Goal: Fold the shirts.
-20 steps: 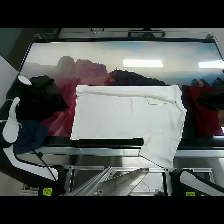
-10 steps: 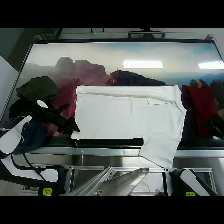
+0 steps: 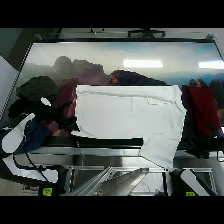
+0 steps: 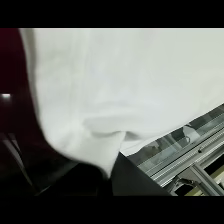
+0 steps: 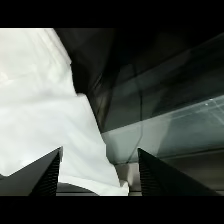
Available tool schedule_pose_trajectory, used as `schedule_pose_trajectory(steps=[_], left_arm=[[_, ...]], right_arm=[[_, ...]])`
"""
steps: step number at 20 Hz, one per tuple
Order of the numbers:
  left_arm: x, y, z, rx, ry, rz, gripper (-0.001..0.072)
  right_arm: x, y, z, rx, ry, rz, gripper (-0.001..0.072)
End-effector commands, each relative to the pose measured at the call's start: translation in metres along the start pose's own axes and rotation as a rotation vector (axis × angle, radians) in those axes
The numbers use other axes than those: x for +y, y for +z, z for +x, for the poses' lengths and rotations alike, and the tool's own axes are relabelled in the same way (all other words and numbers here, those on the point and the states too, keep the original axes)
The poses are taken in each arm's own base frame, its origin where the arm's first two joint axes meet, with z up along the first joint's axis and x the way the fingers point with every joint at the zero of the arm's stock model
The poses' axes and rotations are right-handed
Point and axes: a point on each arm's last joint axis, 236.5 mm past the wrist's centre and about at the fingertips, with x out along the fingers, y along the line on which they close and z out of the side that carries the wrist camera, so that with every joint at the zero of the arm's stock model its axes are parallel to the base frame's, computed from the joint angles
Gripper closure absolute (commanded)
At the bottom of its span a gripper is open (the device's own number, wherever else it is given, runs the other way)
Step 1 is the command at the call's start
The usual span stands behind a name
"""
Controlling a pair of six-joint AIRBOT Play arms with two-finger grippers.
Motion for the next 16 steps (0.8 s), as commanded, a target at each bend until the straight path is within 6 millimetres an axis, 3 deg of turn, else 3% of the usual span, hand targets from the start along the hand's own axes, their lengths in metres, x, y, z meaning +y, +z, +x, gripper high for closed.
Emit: schedule_pose_trajectory(steps=[1,4,7,10,12,14,16], left_arm=[[-0.003,0.003,-0.003,-0.006,-0.005,0.008,0.0686],[-0.004,0.002,-0.003,-0.004,-0.006,0.008,0.0686],[-0.004,0.002,-0.003,-0.005,-0.006,0.008,0.0686],[-0.004,0.002,-0.003,-0.004,-0.007,0.008,0.0686],[-0.005,0.0,-0.003,0.005,-0.01,0.008,0.0686],[-0.009,-0.007,-0.007,0.04,-0.028,0.032,0.0686],[-0.011,-0.008,-0.021,0.042,-0.046,0.036,0.0686]], right_arm=[[0.009,-0.01,0.028,0.063,0.014,-0.054,0.0208],[0.02,-0.015,0.04,0.117,0.038,-0.104,0.0214],[0.031,-0.007,0.042,0.087,0.09,-0.129,0.0232],[0.051,-0.005,0.04,0.073,0.175,-0.147,0.0422],[0.065,-0.011,0.036,0.095,0.234,-0.164,0.0693],[0.072,-0.012,0.021,0.121,0.242,-0.202,0.0692],[0.07,0.001,-0.003,0.111,0.178,-0.217,0.0692]])
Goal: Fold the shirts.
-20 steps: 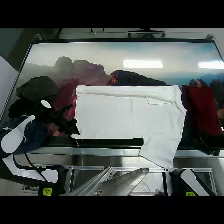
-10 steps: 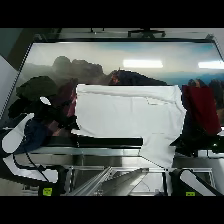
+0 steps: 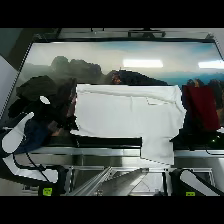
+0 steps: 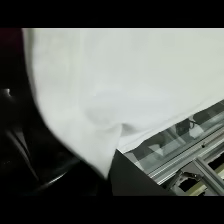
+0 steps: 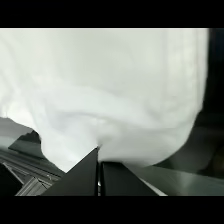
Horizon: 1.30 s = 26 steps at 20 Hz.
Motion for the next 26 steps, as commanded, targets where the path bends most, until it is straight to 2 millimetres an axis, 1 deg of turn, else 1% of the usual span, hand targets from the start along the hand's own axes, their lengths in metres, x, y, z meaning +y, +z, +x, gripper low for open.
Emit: schedule_pose_trajectory(steps=[1,3,4,5,6,7,9,10,11,13,15,17,19,21,22,24,26], left_arm=[[-0.006,-0.008,-0.021,0.016,-0.047,-0.006,0.0686],[-0.002,-0.011,-0.04,-0.019,-0.064,-0.028,0.0686],[0.0,-0.011,-0.05,-0.054,-0.064,-0.045,0.0686],[0.002,-0.01,-0.06,-0.092,-0.07,-0.058,0.0687],[-0.002,-0.01,-0.067,-0.122,-0.095,-0.061,0.0686],[-0.011,-0.009,-0.075,-0.153,-0.132,-0.053,0.0687],[-0.024,0.002,-0.089,-0.212,-0.166,-0.021,0.0686],[-0.026,0.009,-0.096,-0.238,-0.153,-0.006,0.0686],[-0.028,0.021,-0.106,-0.273,-0.131,0.005,0.0686],[-0.033,0.047,-0.124,-0.335,-0.093,0.033,0.0687],[-0.04,0.076,-0.135,-0.361,-0.069,0.059,0.0686],[-0.046,0.11,-0.139,-0.385,-0.048,0.095,0.0687],[-0.046,0.145,-0.134,-0.407,-0.023,0.118,0.0687],[-0.041,0.174,-0.124,-0.408,-0.018,0.113,0.0695],[-0.037,0.185,-0.117,-0.397,-0.021,0.106,0.0694],[-0.024,0.2,-0.104,-0.365,-0.034,0.077,0.0695],[-0.016,0.206,-0.091,-0.316,-0.052,0.059,0.0695]], right_arm=[[0.012,0.008,-0.036,0.013,-0.049,-0.03,0.0692],[0.012,0.022,-0.057,-0.043,-0.108,-0.055,0.0692],[0.017,0.029,-0.063,-0.066,-0.109,-0.068,0.0692],[0.026,0.036,-0.068,-0.094,-0.087,-0.081,0.0692],[0.041,0.044,-0.072,-0.129,-0.039,-0.1,0.0692],[0.067,0.054,-0.078,-0.171,0.05,-0.149,0.0692],[0.114,0.079,-0.1,-0.296,0.202,-0.225,0.0692],[0.131,0.093,-0.111,-0.363,0.238,-0.242,0.0692],[0.142,0.104,-0.12,-0.409,0.25,-0.268,0.0692],[0.156,0.126,-0.122,-0.456,0.242,-0.301,0.0692],[0.162,0.15,-0.114,-0.492,0.218,-0.317,0.0692],[0.162,0.18,-0.097,-0.529,0.178,-0.34,0.0691],[0.155,0.206,-0.074,-0.536,0.145,-0.334,0.0691],[0.144,0.226,-0.05,-0.527,0.107,-0.363,0.0691],[0.138,0.236,-0.039,-0.525,0.085,-0.382,0.0691],[0.124,0.25,-0.025,-0.521,0.055,-0.392,0.0691],[0.114,0.255,-0.014,-0.501,0.043,-0.409,0.0691]])
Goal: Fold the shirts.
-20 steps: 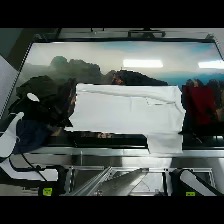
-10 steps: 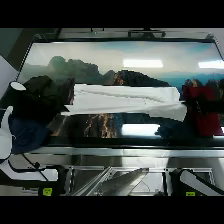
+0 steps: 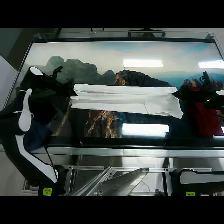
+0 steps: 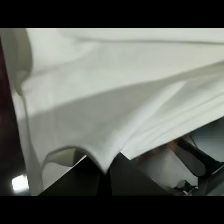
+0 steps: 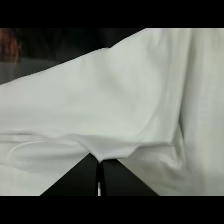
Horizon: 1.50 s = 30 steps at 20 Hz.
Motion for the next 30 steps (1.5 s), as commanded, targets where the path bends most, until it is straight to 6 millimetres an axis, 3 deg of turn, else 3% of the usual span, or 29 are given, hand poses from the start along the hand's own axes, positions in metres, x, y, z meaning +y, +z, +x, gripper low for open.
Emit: schedule_pose_trajectory(steps=[1,3,4,5,6,7,8,9,11,14,19,20,22,23,24,25,26,29,30], left_arm=[[0.012,0.008,0.027,0.066,-0.027,-0.027,0.0694],[0.008,0.009,0.032,0.099,-0.037,-0.005,0.0693],[0.003,0.011,0.031,0.104,-0.037,0.015,0.0692],[-0.004,0.016,0.025,0.095,-0.035,0.04,0.0691],[-0.012,0.022,0.015,0.08,-0.032,0.069,0.0644],[-0.019,0.027,0.004,0.066,-0.029,0.097,0.0393],[-0.025,0.033,-0.006,0.049,-0.025,0.124,0.0213],[-0.029,0.038,-0.012,0.026,-0.018,0.135,-0.0013],[-0.031,0.042,-0.02,-0.016,-0.01,0.132,-0.0003],[-0.033,0.044,-0.023,-0.062,0.0,0.114,-0.0002],[-0.049,0.051,-0.045,-0.101,0.005,0.144,0.0016],[-0.051,0.053,-0.048,-0.11,0.007,0.143,0.0017],[-0.061,0.054,-0.05,-0.134,-0.02,0.143,0.0018],[-0.069,0.055,-0.048,-0.142,-0.051,0.141,0.0018],[-0.076,0.055,-0.046,-0.142,-0.076,0.142,0.0018],[-0.079,0.055,-0.046,-0.142,-0.089,0.143,0.0018],[-0.088,0.054,-0.042,-0.137,-0.102,0.152,0.0044],[-0.109,0.05,-0.029,-0.114,-0.125,0.188,0.071],[-0.118,0.048,-0.02,-0.105,-0.126,0.214,0.0709]], right_arm=[[-0.023,0.0,0.024,0.009,-0.033,-0.057,0.0691],[-0.021,0.003,0.022,0.004,-0.03,-0.089,0.0689],[-0.018,0.009,0.017,0.001,-0.028,-0.11,0.0588],[-0.018,0.016,0.011,-0.003,-0.037,-0.14,0.0407],[-0.019,0.023,0.002,0.0,-0.054,-0.179,0.0257],[-0.024,0.028,-0.006,0.01,-0.082,-0.194,0.016],[-0.036,0.03,-0.014,0.025,-0.129,-0.19,0.005],[-0.049,0.027,-0.019,0.046,-0.171,-0.173,0.0034],[-0.07,0.011,-0.022,0.114,-0.212,-0.133,0.0006],[-0.082,-0.015,-0.01,0.207,-0.174,-0.079,0.0007],[-0.065,-0.041,0.019,0.29,-0.035,-0.069,0.0009],[-0.06,-0.041,0.023,0.291,-0.015,-0.066,0.0037],[-0.05,-0.043,0.031,0.293,0.012,-0.079,0.0278],[-0.046,-0.045,0.034,0.299,0.02,-0.082,0.0331],[-0.042,-0.046,0.037,0.306,0.023,-0.092,0.0513],[-0.039,-0.046,0.038,0.309,0.027,-0.1,0.0635],[-0.035,-0.045,0.037,0.314,0.039,-0.102,0.0691],[-0.008,-0.038,0.025,0.332,0.126,-0.108,0.0692],[0.004,-0.033,0.017,0.339,0.163,-0.112,0.0692]])
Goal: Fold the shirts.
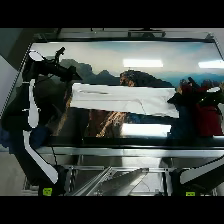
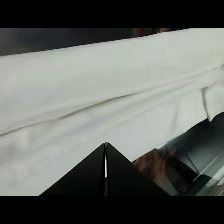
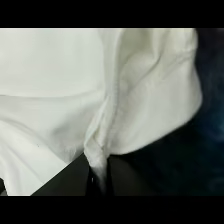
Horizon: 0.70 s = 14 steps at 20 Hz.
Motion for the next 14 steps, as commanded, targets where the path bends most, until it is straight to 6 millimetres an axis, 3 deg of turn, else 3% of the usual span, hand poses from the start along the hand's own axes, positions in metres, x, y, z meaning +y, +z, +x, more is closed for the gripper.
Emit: schedule_pose_trajectory(steps=[1,4,7,9,11,14], left_arm=[[-0.032,-0.002,0.029,0.024,-0.033,0.06,0.0694],[-0.072,-0.019,0.097,0.101,-0.057,0.126,0.0693],[-0.116,-0.044,0.188,0.143,-0.065,0.145,0.0695],[-0.142,-0.057,0.238,0.12,-0.065,0.159,0.0695],[-0.165,-0.065,0.272,0.08,-0.067,0.162,0.0695],[-0.192,-0.071,0.294,0.031,-0.078,0.184,0.0693]], right_arm=[[0.05,0.011,-0.024,0.014,0.145,-0.019,0.0692],[0.087,0.027,-0.06,-0.004,0.169,-0.063,0.0692],[0.146,0.049,-0.102,-0.115,0.25,-0.13,0.0692],[0.181,0.056,-0.127,-0.18,0.308,-0.181,0.0692],[0.21,0.057,-0.146,-0.22,0.363,-0.218,0.0692],[0.228,0.052,-0.153,-0.225,0.381,-0.252,0.0692]])
